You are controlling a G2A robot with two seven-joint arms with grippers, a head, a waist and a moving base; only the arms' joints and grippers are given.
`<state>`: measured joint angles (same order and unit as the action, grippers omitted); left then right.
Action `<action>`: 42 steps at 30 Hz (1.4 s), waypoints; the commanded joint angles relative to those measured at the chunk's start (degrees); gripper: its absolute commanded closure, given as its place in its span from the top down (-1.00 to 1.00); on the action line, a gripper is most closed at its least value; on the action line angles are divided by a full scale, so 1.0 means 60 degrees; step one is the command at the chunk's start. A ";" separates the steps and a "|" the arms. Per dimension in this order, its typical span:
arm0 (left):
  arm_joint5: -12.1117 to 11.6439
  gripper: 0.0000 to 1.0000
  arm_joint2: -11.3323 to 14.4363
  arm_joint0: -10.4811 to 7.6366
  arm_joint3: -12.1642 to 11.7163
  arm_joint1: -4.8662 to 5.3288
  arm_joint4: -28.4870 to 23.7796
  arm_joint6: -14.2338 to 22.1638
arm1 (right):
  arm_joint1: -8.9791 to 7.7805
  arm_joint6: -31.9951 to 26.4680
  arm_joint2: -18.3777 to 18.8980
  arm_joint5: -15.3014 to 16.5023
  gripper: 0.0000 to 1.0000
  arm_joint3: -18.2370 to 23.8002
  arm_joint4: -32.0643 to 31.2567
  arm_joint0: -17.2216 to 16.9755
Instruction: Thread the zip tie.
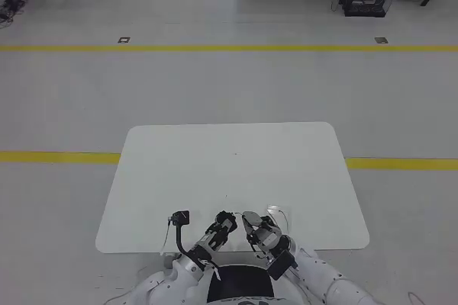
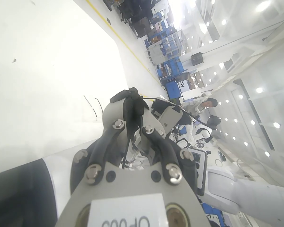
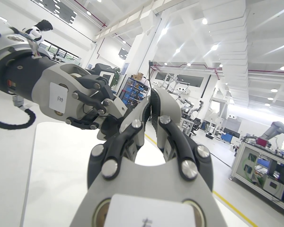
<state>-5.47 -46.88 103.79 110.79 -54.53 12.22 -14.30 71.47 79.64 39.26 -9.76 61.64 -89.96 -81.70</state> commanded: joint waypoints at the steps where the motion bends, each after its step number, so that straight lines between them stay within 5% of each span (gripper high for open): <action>1: 0.0000 -1.00 0.0000 0.0000 0.0000 0.0000 0.0000 0.0000 | 0.0017 0.0000 0.0000 0.0016 -1.00 -0.0035 0.0001 0.0011; 42: 0.0000 -1.00 0.0000 0.0000 0.0000 0.0000 0.0000 0.0000 | 0.0241 0.0000 -0.0161 0.0180 -1.00 -0.0494 0.0001 0.0246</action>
<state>-5.47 -46.88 103.79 110.79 -54.53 12.22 -14.30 72.89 79.64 38.27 -8.71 58.73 -89.95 -80.23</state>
